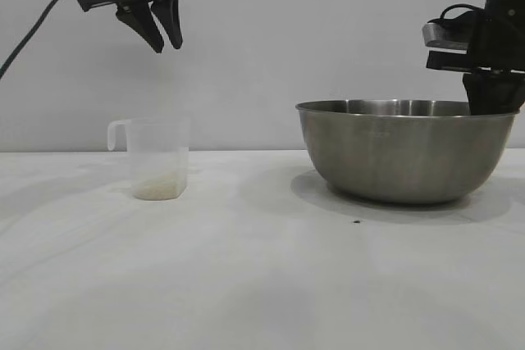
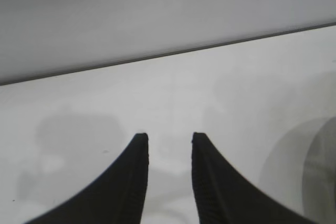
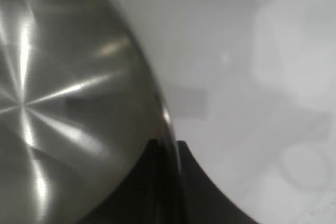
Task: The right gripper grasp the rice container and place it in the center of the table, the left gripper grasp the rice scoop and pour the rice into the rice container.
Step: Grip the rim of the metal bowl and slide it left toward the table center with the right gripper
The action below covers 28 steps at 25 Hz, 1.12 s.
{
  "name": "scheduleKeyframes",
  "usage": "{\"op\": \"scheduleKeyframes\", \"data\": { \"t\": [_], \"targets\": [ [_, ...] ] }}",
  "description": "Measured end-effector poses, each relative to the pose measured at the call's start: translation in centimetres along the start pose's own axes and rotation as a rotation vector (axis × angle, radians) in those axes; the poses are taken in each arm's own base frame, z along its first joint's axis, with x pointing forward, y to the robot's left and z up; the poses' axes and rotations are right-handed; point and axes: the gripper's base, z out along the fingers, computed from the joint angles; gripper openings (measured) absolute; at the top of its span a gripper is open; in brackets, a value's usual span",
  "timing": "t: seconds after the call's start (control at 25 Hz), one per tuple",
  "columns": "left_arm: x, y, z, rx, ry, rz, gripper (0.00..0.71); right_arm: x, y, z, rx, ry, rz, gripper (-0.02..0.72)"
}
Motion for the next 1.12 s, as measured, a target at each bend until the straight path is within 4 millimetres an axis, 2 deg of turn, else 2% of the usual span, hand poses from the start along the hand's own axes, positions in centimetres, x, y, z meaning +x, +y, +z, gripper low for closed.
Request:
{"op": "scheduleKeyframes", "data": {
  "t": [0.16, 0.32, 0.52, 0.56, 0.6, 0.72, 0.76, 0.88, 0.92, 0.96, 1.12],
  "targets": [
    [0.1, 0.0, 0.0, 0.0, 0.006, 0.0, 0.162, 0.2, 3.5, 0.6, -0.007, 0.04, -0.077, 0.0],
    [0.1, 0.0, 0.0, 0.0, 0.008, 0.0, 0.162, 2.2, 6.4, 1.2, -0.01, 0.088, -0.138, 0.0],
    [0.1, 0.0, 0.0, 0.0, 0.008, 0.0, 0.162, 4.2, 7.1, 1.2, -0.008, 0.056, -0.145, 0.0],
    [0.1, 0.0, 0.0, 0.0, 0.008, 0.0, 0.162, 4.3, 7.1, 1.1, -0.007, 0.05, -0.142, 0.056],
    [0.1, 0.0, 0.0, -0.002, 0.008, 0.001, 0.162, 4.4, 7.1, 1.0, -0.006, 0.043, -0.141, 0.056],
    [0.1, 0.0, 0.0, -0.001, 0.008, 0.001, 0.162, 4.5, 7.2, -0.5, -0.011, -0.008, -0.137, 0.056],
    [0.1, 0.0, 0.0, -0.001, 0.008, 0.001, 0.162, 4.5, 7.4, -1.3, -0.016, -0.037, -0.137, 0.117],
    [0.1, 0.0, 0.0, -0.002, 0.008, 0.002, 0.162, 4.7, 7.7, -3.6, -0.027, -0.118, -0.133, 0.185],
    [0.1, 0.0, 0.0, -0.002, 0.008, 0.003, 0.162, 4.8, 7.9, -4.4, -0.03, -0.148, -0.134, 0.178],
    [0.1, 0.0, 0.0, -0.002, 0.008, 0.003, 0.162, 5.0, 8.0, -5.1, -0.038, -0.178, -0.132, 0.225],
    [0.1, 0.0, 0.0, -0.002, 0.008, 0.003, 0.162, 7.2, 8.6, -6.3, -0.061, -0.298, -0.114, 0.232]
  ]
}}
